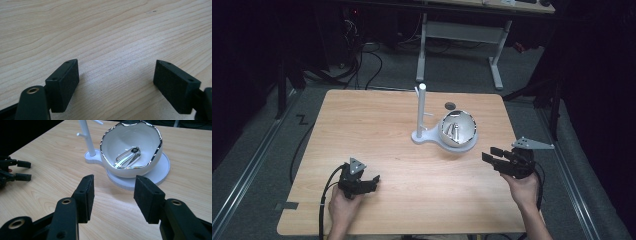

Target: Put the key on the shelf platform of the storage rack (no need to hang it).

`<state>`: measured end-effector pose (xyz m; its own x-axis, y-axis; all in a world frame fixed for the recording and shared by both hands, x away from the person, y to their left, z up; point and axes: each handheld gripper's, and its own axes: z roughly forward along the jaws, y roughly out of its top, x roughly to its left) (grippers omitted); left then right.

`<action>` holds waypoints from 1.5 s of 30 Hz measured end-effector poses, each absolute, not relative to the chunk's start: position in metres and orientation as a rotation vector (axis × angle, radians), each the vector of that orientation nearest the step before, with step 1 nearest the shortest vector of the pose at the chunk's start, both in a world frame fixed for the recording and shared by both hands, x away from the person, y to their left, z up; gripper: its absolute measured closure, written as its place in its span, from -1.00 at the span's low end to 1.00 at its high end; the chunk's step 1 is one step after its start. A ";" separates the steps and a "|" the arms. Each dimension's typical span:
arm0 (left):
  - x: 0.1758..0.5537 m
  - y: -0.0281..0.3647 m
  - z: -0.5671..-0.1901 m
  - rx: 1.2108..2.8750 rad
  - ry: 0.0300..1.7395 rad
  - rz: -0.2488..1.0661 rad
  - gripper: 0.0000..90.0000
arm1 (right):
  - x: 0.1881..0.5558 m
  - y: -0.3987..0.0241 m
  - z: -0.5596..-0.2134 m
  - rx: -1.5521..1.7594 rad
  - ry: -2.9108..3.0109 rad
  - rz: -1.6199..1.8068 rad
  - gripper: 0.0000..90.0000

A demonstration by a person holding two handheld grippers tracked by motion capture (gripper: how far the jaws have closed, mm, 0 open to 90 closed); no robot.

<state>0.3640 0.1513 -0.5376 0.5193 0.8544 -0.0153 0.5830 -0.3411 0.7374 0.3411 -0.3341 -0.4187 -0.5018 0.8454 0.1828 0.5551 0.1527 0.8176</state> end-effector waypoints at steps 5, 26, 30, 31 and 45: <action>0.364 0.151 -0.538 2.059 1.166 0.495 -0.53 | 0.341 -0.329 -0.430 1.351 2.132 1.284 0.14; 0.364 0.151 -0.538 2.058 1.167 0.497 -0.54 | 0.335 -0.307 -0.478 1.390 2.184 1.247 0.14; 0.364 0.151 -0.538 2.058 1.167 0.497 -0.54 | 0.336 -0.302 -0.486 1.385 2.197 1.237 0.14; 0.364 0.151 -0.538 2.058 1.167 0.497 -0.54 | 0.336 -0.301 -0.487 1.381 2.200 1.230 0.14; 0.364 0.151 -0.538 2.058 1.167 0.497 -0.54 | 0.337 -0.290 -0.513 1.354 2.213 1.154 0.12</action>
<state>0.3639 0.1511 -0.5376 0.5182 0.8551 -0.0139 0.5826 -0.3411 0.7377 0.3367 -0.2899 -0.5127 -0.5105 0.8473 0.1470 0.6055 0.2328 0.7610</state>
